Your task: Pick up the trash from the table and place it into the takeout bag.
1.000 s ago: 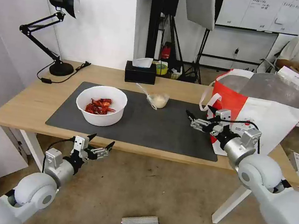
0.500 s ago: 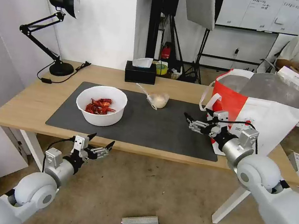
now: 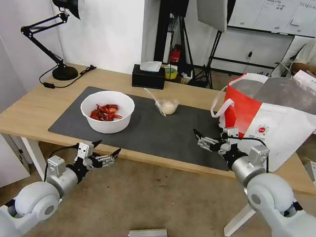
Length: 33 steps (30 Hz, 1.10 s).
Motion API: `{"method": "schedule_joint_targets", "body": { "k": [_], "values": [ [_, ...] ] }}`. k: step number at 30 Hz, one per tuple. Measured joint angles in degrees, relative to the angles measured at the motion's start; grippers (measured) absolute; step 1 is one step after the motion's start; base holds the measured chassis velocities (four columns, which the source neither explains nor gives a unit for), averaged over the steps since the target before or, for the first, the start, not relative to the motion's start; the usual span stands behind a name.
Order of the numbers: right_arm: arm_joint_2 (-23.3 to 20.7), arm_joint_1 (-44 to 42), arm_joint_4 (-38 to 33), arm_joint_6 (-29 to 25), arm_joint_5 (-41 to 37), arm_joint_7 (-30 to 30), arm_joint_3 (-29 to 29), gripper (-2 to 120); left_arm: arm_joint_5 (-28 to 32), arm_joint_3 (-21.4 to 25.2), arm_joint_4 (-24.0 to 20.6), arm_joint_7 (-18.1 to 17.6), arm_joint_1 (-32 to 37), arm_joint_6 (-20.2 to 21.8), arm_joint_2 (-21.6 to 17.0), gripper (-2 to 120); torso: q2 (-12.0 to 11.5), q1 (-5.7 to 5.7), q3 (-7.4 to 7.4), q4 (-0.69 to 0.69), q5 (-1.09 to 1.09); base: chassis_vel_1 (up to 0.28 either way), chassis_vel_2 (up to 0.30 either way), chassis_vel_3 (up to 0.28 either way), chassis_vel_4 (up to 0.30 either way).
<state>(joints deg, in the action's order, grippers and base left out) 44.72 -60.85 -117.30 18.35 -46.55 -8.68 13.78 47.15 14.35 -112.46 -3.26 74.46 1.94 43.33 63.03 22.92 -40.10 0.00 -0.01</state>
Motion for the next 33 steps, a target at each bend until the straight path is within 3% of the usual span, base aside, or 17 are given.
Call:
{"method": "schedule_joint_targets", "body": {
  "k": [9,33],
  "values": [
    [0.6,-6.7,-3.8,0.0,2.7,-5.9,0.4,100,0.0,0.5,-0.4,0.0,0.7,0.0,0.1,100,0.0,0.00,0.00,0.00,0.00,0.000,0.000,0.000,0.000],
    [1.4,-13.4,-6.6,0.2,6.0,-10.7,1.5,100,-0.2,0.7,-0.8,-0.1,1.1,-0.1,0.1,100,0.0,0.00,0.00,0.00,0.00,0.000,0.000,0.000,0.000]
  ]
}}
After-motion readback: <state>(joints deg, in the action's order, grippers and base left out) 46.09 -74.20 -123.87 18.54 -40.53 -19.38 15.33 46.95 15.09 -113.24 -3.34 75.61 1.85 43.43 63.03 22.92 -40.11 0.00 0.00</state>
